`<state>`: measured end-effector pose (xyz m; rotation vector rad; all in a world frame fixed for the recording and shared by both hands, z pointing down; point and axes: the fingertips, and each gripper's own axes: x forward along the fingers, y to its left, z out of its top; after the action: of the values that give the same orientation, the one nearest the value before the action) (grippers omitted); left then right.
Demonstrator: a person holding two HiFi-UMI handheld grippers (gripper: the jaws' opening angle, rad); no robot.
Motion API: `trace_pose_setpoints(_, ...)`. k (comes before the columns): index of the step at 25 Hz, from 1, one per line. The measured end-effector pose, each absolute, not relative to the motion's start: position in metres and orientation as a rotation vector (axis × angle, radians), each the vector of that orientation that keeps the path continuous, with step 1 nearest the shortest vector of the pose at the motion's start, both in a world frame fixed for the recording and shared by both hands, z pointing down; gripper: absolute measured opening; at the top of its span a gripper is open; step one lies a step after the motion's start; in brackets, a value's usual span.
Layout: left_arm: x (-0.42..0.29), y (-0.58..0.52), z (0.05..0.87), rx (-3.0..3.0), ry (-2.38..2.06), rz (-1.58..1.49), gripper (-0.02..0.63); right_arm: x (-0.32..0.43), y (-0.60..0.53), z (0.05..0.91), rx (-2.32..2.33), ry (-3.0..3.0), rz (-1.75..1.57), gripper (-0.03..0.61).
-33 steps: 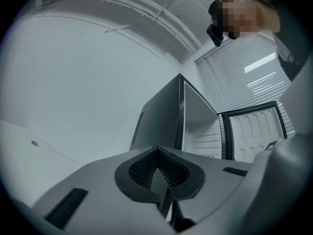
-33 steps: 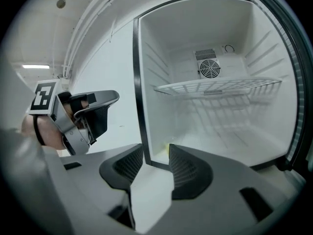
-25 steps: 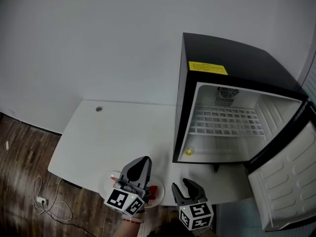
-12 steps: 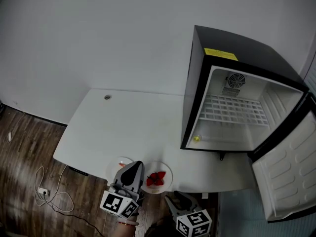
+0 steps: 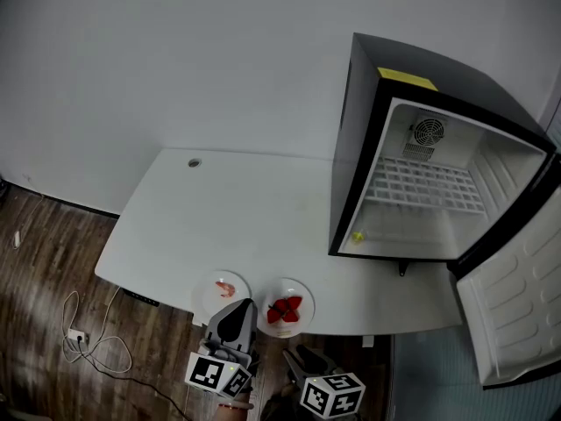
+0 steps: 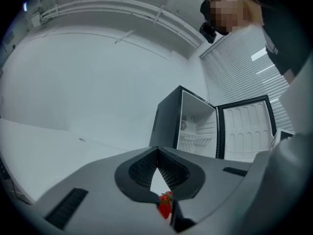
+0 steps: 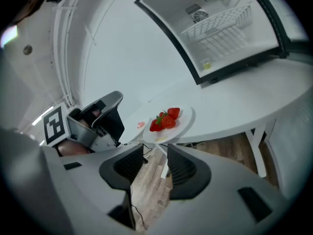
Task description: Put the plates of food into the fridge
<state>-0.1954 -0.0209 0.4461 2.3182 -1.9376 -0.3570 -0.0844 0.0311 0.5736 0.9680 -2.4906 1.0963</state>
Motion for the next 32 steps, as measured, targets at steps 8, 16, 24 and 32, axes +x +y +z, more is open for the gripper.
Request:
trace_pose_setpoints(8, -0.201, -0.017, 0.47, 2.287, -1.955, -0.336, 0.006, -0.107, 0.023, 0.587, 1.038, -2.424, 1.616, 0.153)
trace_pose_setpoints(16, -0.197, -0.017, 0.482, 2.283, -1.94, -0.314, 0.006, -0.114, 0.009, 0.596, 1.075, -2.363, 1.902, 0.153)
trace_pose_setpoints(24, -0.202, -0.011, 0.492, 2.261, -1.945, -0.299, 0.006, -0.126, 0.0, 0.593, 1.003, -2.348, 2.217, 0.152)
trace_pose_setpoints(32, -0.204, -0.012, 0.496, 2.254, -1.93, -0.296, 0.006, -0.121, 0.002, 0.596, 0.994, -2.332, 2.269, 0.04)
